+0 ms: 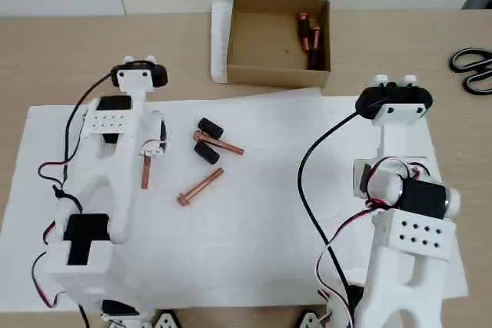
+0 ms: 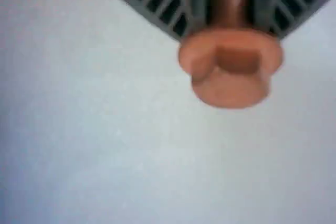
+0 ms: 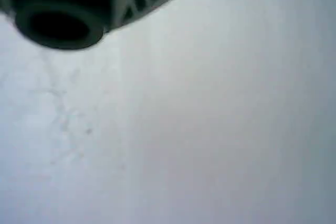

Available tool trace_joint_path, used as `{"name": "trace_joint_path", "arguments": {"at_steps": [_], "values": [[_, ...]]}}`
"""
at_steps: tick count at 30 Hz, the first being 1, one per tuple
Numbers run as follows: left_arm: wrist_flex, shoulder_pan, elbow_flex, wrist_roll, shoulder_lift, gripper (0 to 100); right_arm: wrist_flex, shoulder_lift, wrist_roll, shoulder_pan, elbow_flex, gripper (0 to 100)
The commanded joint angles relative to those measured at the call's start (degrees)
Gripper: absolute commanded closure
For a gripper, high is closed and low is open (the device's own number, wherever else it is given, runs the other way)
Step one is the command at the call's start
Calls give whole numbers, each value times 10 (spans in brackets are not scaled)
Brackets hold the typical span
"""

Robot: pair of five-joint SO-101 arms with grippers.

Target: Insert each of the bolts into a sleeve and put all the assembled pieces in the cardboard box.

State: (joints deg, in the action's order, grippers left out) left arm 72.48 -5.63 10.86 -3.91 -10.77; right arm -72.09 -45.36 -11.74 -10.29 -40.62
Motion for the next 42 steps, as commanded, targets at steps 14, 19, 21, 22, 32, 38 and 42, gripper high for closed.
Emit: {"name": "trace_joint_path", "arguments": {"at_steps": [14,19,21,22,32,38,42], "values": [[279,-4,-495,3,66,994,-1,-16,-4,5,30,995],[277,1,-455,2,151,994,-39,-116,-4,7,31,995],[277,10,-447,1,184,994,-52,-184,-4,12,27,995],[278,14,-446,1,201,994,-54,-218,-4,16,27,995],[274,88,-351,-52,331,994,-10,-465,0,104,-76,995],[231,125,-292,-117,337,994,167,-543,-1,105,-219,995],[207,139,-289,-151,337,994,184,-586,26,106,-297,995]]}}
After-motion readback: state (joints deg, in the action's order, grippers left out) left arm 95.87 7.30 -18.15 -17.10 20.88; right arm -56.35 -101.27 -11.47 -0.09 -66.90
